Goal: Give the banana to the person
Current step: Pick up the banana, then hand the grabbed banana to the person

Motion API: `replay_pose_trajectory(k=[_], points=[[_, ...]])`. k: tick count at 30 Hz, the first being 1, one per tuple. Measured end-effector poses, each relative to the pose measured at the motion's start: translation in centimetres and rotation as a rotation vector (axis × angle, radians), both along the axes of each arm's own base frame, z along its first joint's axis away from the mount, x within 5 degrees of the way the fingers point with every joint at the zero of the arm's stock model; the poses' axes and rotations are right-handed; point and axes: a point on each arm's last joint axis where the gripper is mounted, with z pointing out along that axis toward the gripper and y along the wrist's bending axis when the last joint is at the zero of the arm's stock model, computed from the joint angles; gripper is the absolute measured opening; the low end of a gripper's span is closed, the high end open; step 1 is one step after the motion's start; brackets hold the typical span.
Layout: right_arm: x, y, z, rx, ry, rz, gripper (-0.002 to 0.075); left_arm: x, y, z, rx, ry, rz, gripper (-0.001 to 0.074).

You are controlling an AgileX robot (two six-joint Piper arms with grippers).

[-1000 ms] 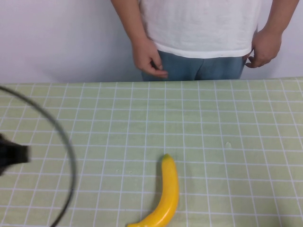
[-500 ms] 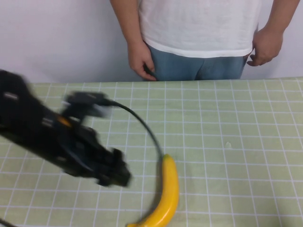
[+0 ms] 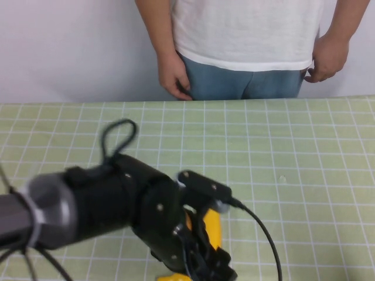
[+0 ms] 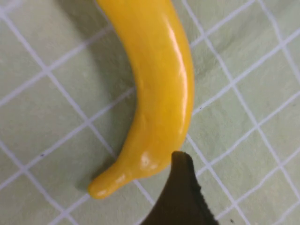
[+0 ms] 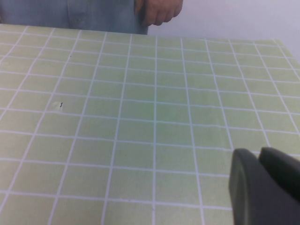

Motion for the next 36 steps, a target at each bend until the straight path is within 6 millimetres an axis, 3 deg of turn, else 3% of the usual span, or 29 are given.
replay_pose_trajectory(k=[11, 15, 18, 23, 30, 36], points=[[0.0, 0.0, 0.0, 0.000, 0.000, 0.000, -0.0007, 1.1, -1.3, -6.6, 0.124, 0.031, -0.020, 0.0457], [0.0, 0.0, 0.0, 0.000, 0.000, 0.000, -0.0007, 1.2, -1.4, -7.4, 0.147, 0.047, -0.020, 0.0257], [0.0, 0.0, 0.0, 0.000, 0.000, 0.000, -0.0007, 1.2, -1.3, -7.1, 0.147, 0.032, -0.030, 0.0270], [0.0, 0.0, 0.0, 0.000, 0.000, 0.000, -0.0007, 1.3, -1.0, -4.3, 0.103, -0.041, -0.045, 0.0270], [0.0, 0.0, 0.0, 0.000, 0.000, 0.000, -0.0008, 1.2, 1.0, 2.9, 0.019, -0.284, -0.036, 0.0270], [0.0, 0.0, 0.0, 0.000, 0.000, 0.000, -0.0008, 0.9, 3.3, 9.0, 0.041, -0.545, -0.162, 0.0270]])
